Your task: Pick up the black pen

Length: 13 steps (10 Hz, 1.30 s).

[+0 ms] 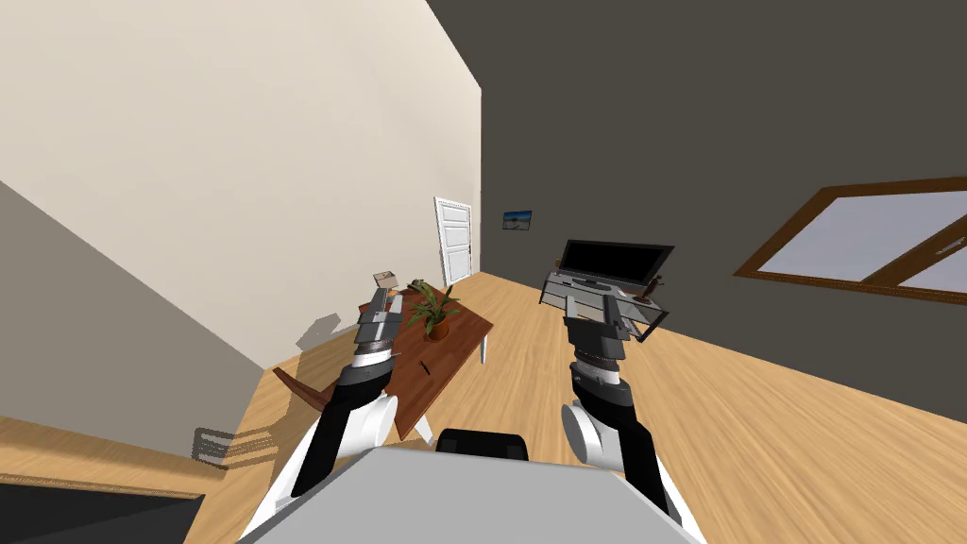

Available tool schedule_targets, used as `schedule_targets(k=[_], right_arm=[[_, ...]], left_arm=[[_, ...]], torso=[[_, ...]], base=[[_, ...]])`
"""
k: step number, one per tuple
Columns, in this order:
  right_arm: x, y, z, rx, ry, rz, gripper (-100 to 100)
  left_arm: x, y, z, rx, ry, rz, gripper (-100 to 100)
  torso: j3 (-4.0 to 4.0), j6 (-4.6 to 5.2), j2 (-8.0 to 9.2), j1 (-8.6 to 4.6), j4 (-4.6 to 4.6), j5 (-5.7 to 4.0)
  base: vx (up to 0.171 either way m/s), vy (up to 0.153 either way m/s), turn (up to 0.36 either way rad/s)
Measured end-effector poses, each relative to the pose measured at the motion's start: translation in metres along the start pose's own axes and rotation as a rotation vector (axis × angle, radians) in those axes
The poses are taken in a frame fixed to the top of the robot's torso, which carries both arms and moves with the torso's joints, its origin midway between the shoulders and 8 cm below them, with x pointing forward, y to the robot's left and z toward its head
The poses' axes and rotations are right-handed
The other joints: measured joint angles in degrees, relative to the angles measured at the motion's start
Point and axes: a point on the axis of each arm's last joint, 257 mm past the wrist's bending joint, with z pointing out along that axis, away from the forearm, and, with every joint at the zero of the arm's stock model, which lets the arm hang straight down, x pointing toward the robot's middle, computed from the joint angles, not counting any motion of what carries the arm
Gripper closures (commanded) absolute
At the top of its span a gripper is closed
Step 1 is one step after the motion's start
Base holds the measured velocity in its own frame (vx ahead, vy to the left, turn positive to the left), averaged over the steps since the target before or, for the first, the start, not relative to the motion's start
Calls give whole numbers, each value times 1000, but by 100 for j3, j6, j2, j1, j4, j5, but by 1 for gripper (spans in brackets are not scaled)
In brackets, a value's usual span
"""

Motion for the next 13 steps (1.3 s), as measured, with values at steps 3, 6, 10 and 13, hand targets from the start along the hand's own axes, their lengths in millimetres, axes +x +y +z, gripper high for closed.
schedule_targets(k=[3,6,10,13], right_arm=[[0,0,0,0,0,0,0],[0,0,0,0,0,0,0],[0,0,0,0,0,0,0],[0,0,0,0,0,0,0]], left_arm=[[5,31,-6,-75,44,12,-100],[7,68,-12,-167,73,24,-100],[6,112,-27,-272,92,35,-100],[8,146,-40,-362,103,44,-100]], torso=[[-4,0,-6,-2,-2,0],[-3,0,-5,-2,-1,-1],[-2,0,-3,-1,-1,0],[-2,1,-4,-1,-1,0]], base=[[15,-11,-52],[10,-8,-46],[6,-5,-45],[6,-4,-41]])
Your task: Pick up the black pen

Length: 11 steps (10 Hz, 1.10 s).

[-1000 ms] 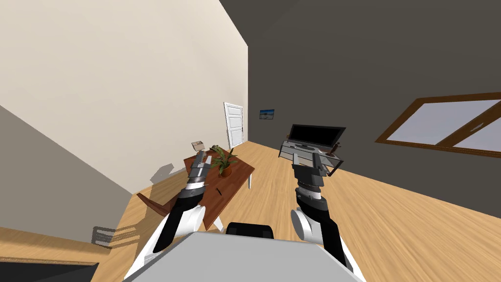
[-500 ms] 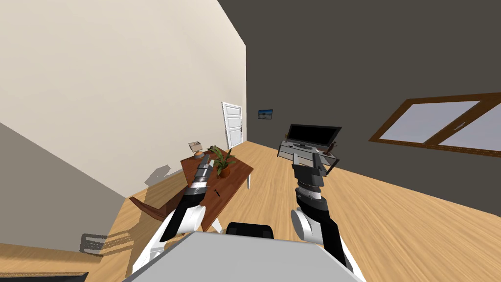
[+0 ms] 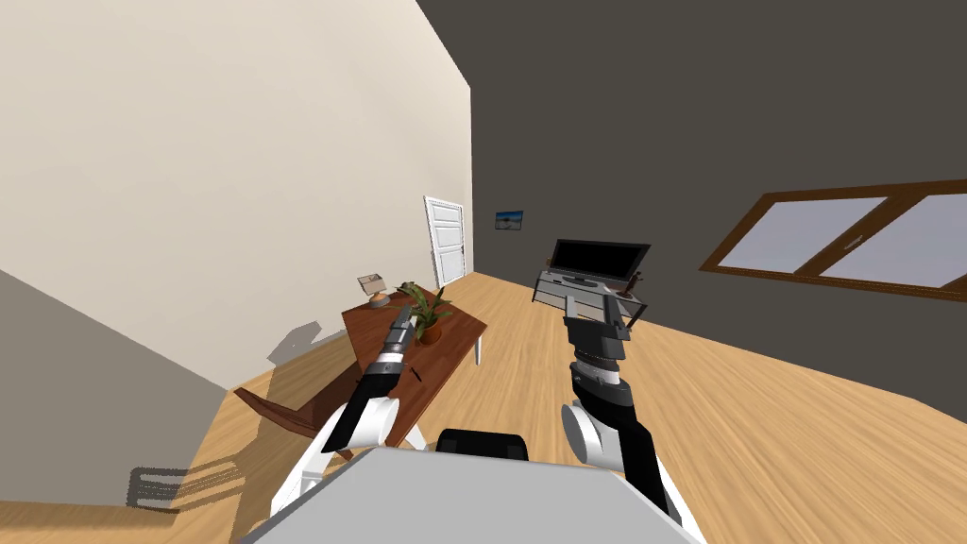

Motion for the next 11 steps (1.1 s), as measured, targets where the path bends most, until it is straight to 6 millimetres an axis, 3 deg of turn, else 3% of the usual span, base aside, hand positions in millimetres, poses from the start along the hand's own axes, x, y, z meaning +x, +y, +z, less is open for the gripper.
schedule_targets(k=[2,11], right_arm=[[0,0,0,0,0,0,0],[0,0,0,0,0,0,0]], left_arm=[[-3,17,-3,-40,4,4,-100],[-4,143,-26,-342,32,29,-100]], torso=[[1,-2,2,2,0,0],[-1,0,-2,2,0,0]], base=[[2,-2,-33],[9,-2,-57]])
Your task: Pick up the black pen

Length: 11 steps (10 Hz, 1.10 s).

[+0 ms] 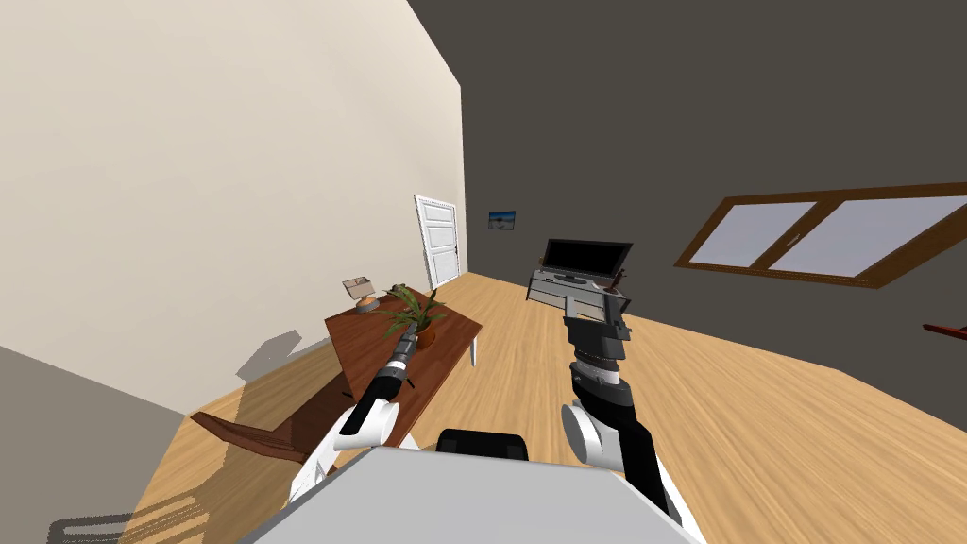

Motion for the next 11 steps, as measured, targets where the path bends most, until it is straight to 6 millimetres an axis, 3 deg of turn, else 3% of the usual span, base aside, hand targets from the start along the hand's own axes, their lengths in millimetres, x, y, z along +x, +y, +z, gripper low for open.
schedule_targets(k=[6,11], right_arm=[[0,0,0,0,0,0,0],[0,0,0,0,0,0,0]], left_arm=[[0,96,-8,-230,21,25,-100],[-5,156,-21,-395,37,48,-100]], torso=[[0,0,-1,0,0,0],[1,-1,2,0,1,-1]], base=[[11,1,-65],[9,2,-54]])
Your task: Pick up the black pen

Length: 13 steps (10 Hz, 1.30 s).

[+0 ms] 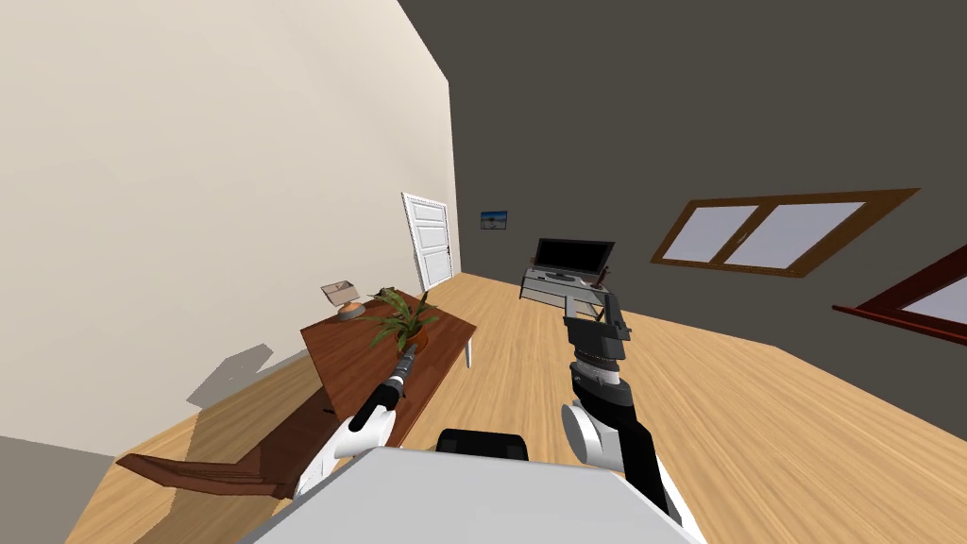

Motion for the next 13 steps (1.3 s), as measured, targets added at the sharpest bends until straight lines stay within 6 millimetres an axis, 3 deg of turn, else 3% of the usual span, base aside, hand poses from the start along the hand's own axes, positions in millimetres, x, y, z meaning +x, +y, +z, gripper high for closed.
schedule_targets(k=[8,13], right_arm=[[0,0,0,0,0,0,0],[0,0,0,0,0,0,0]], left_arm=[[-3,106,-1,-283,32,58,-100],[-7,153,-13,-402,44,79,-100]], torso=[[-2,-1,-3,3,0,0],[-1,-2,-2,2,0,0]], base=[[17,6,-70],[10,4,-27]])
